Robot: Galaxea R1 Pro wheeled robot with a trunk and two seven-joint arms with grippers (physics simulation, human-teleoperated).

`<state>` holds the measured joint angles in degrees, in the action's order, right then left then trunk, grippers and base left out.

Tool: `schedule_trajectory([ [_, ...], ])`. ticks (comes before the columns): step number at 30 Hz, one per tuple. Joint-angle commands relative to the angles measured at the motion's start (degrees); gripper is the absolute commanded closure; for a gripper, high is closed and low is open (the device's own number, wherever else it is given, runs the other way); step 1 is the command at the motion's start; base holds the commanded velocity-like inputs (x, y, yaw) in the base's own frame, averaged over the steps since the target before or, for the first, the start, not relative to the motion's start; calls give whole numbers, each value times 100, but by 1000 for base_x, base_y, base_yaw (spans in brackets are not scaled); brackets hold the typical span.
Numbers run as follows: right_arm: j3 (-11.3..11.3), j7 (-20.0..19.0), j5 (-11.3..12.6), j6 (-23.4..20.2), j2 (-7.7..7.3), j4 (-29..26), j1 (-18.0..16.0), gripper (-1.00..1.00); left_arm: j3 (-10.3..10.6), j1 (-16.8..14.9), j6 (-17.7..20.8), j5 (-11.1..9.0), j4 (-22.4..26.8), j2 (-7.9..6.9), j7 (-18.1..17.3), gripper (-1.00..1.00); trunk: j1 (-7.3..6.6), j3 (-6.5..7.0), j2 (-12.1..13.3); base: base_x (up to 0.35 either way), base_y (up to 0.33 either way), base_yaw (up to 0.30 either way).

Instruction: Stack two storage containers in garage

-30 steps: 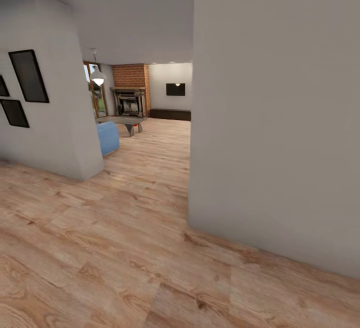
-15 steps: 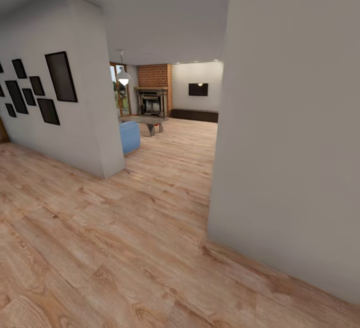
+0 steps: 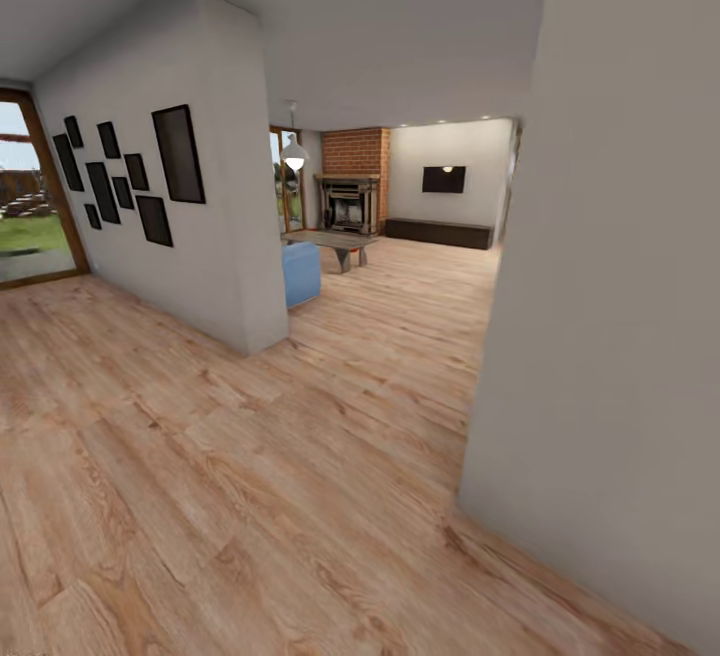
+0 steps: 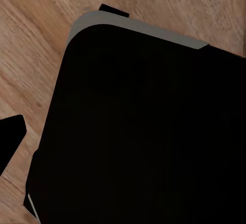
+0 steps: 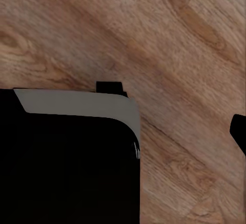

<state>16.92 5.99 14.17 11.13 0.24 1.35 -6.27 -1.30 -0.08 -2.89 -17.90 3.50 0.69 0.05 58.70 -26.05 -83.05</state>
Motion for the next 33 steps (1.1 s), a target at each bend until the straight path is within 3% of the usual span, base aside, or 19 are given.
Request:
schedule_trajectory([
  [1,49,8,50,28,3,14,-6,-100,-11,-1,-11,-21,2,2,0,-100,3,-5,-2,314,0,270],
  [20,49,8,51,29,3,14,-6,-100,-11,-1,-18,-21,2,2,2,-100,3,-5,-2,314,0,264],
  [33,43,-1,41,29,-6,14,-6,-100,-11,-1,-10,-25,-7,-3,4,-100,3,-5,-2,319,0,33],
])
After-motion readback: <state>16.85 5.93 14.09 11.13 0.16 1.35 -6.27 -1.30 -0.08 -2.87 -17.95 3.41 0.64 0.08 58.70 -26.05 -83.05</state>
